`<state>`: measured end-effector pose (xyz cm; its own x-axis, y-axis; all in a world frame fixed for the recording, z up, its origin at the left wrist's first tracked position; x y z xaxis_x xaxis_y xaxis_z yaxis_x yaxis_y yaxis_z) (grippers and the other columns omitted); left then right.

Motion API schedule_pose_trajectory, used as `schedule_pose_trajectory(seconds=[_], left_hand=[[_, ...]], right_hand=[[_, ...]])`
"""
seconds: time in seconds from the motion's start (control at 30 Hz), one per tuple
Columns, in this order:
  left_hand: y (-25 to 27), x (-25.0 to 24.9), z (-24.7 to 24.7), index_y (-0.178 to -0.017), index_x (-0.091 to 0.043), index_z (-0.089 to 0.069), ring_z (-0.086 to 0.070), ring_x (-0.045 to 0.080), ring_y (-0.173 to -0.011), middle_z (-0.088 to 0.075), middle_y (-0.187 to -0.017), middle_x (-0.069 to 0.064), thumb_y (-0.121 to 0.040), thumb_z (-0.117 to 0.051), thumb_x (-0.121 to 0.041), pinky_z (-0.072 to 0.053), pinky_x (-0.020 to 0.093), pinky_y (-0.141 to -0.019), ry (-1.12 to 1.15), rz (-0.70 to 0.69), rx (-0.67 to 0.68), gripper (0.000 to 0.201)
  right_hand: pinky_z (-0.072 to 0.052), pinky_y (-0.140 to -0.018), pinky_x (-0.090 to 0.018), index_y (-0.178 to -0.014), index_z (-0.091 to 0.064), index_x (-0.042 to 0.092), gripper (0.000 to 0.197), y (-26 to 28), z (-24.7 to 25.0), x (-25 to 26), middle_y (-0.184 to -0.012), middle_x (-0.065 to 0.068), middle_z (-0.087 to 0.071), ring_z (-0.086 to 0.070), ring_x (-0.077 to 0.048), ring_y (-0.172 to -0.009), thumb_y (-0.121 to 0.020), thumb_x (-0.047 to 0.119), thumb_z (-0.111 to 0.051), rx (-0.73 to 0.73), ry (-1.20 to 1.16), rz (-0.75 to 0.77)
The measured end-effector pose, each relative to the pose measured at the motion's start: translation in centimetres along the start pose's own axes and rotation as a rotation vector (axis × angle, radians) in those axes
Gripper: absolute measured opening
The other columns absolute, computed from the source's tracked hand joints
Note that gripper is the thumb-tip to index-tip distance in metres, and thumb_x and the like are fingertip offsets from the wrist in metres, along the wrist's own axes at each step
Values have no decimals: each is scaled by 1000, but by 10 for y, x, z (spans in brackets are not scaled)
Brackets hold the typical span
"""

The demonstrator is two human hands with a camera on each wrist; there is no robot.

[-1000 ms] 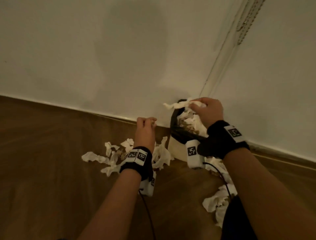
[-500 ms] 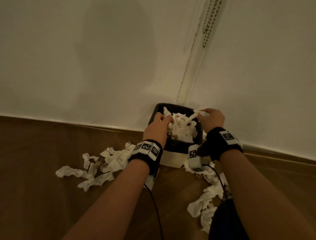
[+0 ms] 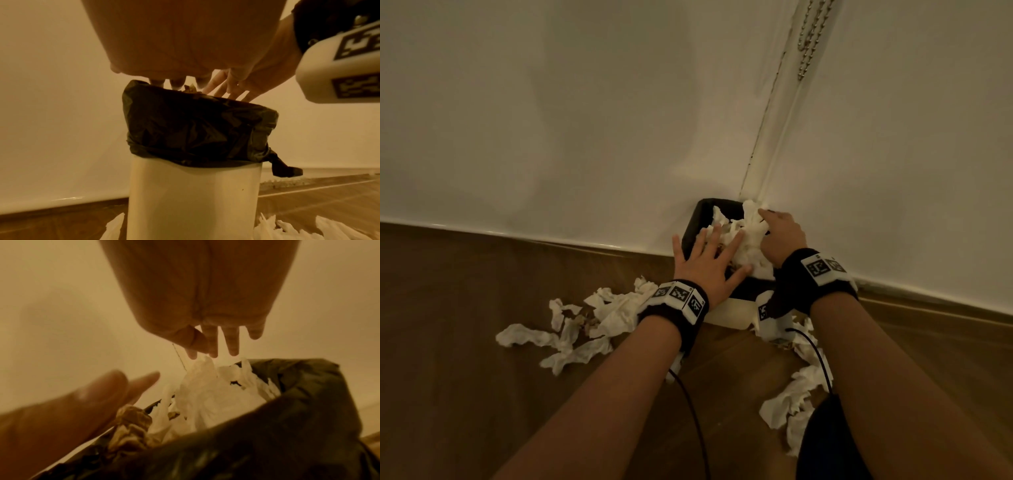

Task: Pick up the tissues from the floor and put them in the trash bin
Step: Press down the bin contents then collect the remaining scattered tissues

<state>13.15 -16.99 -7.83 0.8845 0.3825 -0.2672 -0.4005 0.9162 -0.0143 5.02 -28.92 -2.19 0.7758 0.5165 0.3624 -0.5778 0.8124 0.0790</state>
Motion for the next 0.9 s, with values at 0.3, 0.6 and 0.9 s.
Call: schedule_pose_trajectory(seconds=[0.3,0.6,0.9], left_hand=[[31,18,11,-139,-35,-33,-36,19,-128,-38,-138,-1,-89,-42,-48,-19,48,-107,211,97,-433,52],[91,112,-38,-128,-31,-47,-39,22,-122,-44,-130,1,-87,-51,-30,-32,44,-101,243,512,-314,42],[157,185,-77,-132,-37,-39,-6,36,-141,-5,-156,3,-80,-66,-37,-11,56,-112,226,928,-225,59]], right_hand=[[-39,-99,-43,-121,-58,20,33,17,0,31,-126,-10,-49,-41,-30,-118,-91,17,-45,-304,-22,153],[-37,-86,-31,-77,-64,7,32,51,-57,108,-90,-9,-57,-48,-24,-95,-94,30,-49,-283,-21,556],[-40,-81,-30,-101,-63,11,28,80,-156,136,-103,-9,-58,-50,-24,-103,-96,24,-39,204,126,573]])
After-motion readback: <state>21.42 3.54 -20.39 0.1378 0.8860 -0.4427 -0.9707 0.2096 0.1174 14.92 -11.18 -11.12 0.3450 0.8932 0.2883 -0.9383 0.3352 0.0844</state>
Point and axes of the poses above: each hand's wrist, its own y-axis away from the middle knuckle, its own z-axis out of the back of the hand, x = y × z, the point moved 3 cm from there along -y, towards the middle knuckle
